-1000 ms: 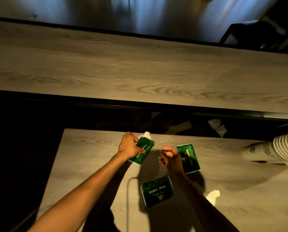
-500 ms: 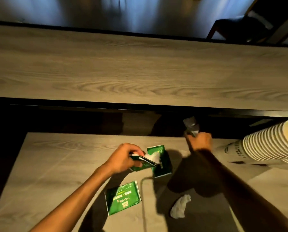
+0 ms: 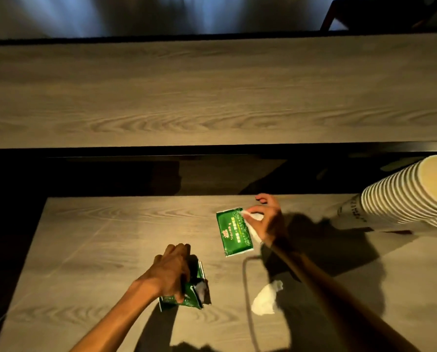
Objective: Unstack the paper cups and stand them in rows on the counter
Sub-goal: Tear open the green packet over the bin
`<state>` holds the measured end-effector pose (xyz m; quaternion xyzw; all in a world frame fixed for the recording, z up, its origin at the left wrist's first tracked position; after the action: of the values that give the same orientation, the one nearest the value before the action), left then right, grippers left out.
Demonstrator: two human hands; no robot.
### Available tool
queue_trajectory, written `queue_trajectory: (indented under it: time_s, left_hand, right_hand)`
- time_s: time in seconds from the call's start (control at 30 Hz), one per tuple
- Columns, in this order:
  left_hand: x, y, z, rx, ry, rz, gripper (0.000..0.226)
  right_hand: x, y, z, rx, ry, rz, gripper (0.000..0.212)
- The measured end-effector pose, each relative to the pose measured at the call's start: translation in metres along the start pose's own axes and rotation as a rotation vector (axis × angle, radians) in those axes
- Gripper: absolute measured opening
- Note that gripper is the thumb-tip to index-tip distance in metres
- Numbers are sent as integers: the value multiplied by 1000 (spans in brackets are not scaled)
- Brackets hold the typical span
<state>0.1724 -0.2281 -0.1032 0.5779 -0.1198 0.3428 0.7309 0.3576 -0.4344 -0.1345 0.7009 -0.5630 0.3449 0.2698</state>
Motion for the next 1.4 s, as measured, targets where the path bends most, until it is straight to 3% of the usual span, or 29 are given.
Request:
queue_trajectory:
  time_s: [0.1, 0.23, 0.37, 0.43, 0.5, 0.6, 0.7, 0.77, 0.87, 0.9, 1.0, 1.1, 1.2, 1.27, 1.4]
  left_hand:
    - [-10, -4, -6, -33, 40, 152, 29]
    - [-17, 0, -16, 62, 445, 302, 21]
    - [-23, 0, -14, 5, 306, 357, 19]
    - [-28, -1, -17, -13, 266, 350, 16]
    - [-33, -1, -15, -47, 73, 327, 17]
    - [-35, 0, -11, -75, 41, 301, 21]
    - [-31, -1, -7, -68, 233, 230, 24]
    - [-37, -3, 7, -89, 472, 60, 30]
    - [-47, -13, 57, -179, 575, -64, 32]
    - [-47, -19, 80, -221, 507, -40, 28]
    - [-54, -30, 149, -361, 270, 66, 20]
    - [-72, -42, 188, -404, 8, 116, 24]
    - [-93, -51, 199, -430, -194, 158, 23]
    - [-95, -51, 205, -493, -161, 213, 20]
    - [-88, -48, 199, -506, 132, 283, 27]
  right_hand:
    - [-25, 24, -21, -78, -18, -207, 13]
    - [-37, 39, -44, -126, 68, -362, 15]
    - [-50, 60, -62, -81, 266, -391, 21]
    - [-55, 63, -65, -70, 231, -371, 20]
    - [-58, 64, -65, -73, 140, -365, 18]
    - [-58, 67, -55, -135, 41, -446, 20]
    - [-29, 65, -42, -207, -249, -413, 40]
    - [4, 66, -17, -335, -456, -323, 64]
    - [44, 84, 25, -373, -485, -261, 83]
    - [57, 92, 35, -351, -409, -225, 75]
    - [81, 113, 48, -287, -299, -156, 25]
    - [97, 125, 58, -346, -303, -135, 46]
    - [104, 137, 81, -395, -308, -93, 31]
    - [107, 149, 92, -440, -343, -69, 19]
    - [110, 169, 104, -537, -425, -44, 28]
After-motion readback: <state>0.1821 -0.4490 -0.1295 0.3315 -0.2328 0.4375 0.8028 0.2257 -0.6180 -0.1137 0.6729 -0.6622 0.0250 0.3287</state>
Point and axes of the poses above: each hand's wrist, its own y-axis away from the middle knuckle, its own x-axis out of the back of the hand, z = x × y, the point moved 8 cm from there along -y, towards the middle knuckle, and after that the axes turned 8 degrees about y, right-handed, at the moved point
